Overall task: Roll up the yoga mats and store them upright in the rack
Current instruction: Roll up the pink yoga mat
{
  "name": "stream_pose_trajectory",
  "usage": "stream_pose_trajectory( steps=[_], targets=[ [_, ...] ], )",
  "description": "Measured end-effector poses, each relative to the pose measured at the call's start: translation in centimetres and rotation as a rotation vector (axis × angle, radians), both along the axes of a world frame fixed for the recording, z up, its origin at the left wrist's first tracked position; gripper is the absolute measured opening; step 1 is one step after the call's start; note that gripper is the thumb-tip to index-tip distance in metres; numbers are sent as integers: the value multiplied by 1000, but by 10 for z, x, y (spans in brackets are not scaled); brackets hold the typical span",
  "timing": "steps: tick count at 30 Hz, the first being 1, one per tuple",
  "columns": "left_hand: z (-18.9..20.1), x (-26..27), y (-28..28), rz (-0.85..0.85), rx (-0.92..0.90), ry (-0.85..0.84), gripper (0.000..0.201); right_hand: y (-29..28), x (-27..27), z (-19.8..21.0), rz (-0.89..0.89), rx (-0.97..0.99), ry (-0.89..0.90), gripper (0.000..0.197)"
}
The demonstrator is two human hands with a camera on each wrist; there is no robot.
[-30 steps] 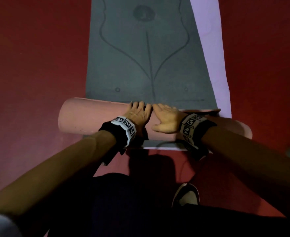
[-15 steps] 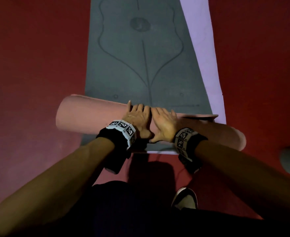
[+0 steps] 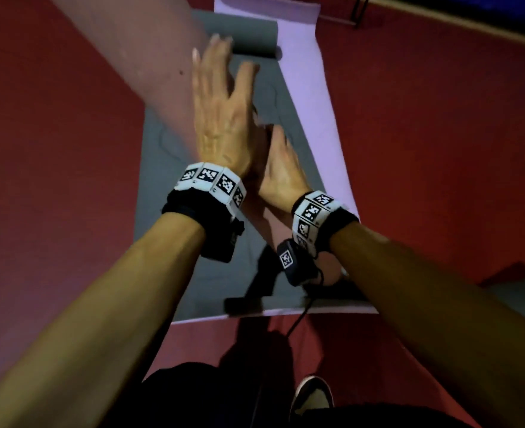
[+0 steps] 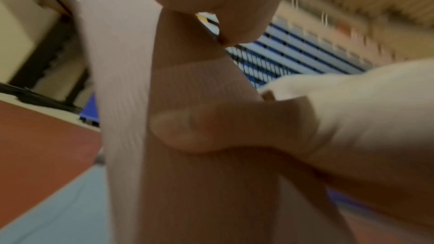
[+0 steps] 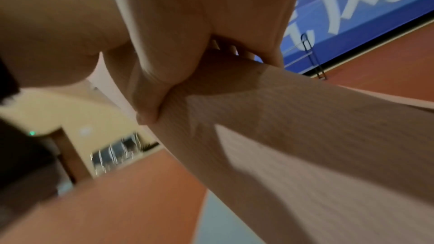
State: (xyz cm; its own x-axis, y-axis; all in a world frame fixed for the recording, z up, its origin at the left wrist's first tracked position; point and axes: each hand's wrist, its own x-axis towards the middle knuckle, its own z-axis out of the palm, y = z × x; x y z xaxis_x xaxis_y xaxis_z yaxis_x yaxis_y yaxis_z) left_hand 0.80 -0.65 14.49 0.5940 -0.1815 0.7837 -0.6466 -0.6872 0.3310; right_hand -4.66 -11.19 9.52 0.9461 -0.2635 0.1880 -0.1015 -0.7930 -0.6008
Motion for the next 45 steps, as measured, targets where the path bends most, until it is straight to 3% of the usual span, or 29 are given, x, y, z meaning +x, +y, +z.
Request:
stream_pose_trajectory(
  steps=[4, 6, 8, 10, 13, 16, 18, 21, 23, 28, 33, 37, 41, 43, 45],
  targets=[
    [58, 9, 3, 109, -215, -77, 68, 7, 9, 56, -69, 61, -93, 68],
    [79, 12, 12, 149, -351, -59, 96, 11, 10, 86, -100, 121, -141, 80],
    [101, 15, 20, 48, -556, 89, 120, 12, 10, 113, -108, 189, -203, 93],
    [119, 21, 25, -192, -729, 365, 128, 12, 10, 133, -111, 228, -271, 99],
    [137, 27, 25, -510, -921, 599, 112, 14, 9, 148, -119, 275, -337, 102],
    [148, 21, 18, -531, -923, 546, 88, 20, 5, 152, -168, 360, -334, 100],
    [149, 14, 8, -538, -929, 523, 80, 19, 2, 152, -190, 510, -340, 86],
    [136, 8, -7, -553, -873, 560, 89, 9, -4, 150, -195, 732, -342, 64],
    [122, 6, -15, -573, -826, 589, 90, 6, -8, 146, -209, 753, -319, 59],
    [108, 3, -26, -515, -806, 625, 51, -3, -6, 128, -301, 764, -293, 58],
    [70, 0, -23, -499, -794, 727, 39, -7, -11, 114, -327, 811, -236, 68],
    [48, 0, -17, -432, -797, 808, 28, 0, -14, 99, -314, 806, -286, 59],
    [58, 2, -10, -366, -805, 793, 32, 8, -17, 106, -331, 778, -275, 56],
    [73, 2, -10, -342, -745, 793, 41, 9, -16, 112, -347, 774, -282, 53],
    [95, 2, -6, -339, -744, 771, 37, 8, -13, 118, -360, 770, -289, 50]
  ],
)
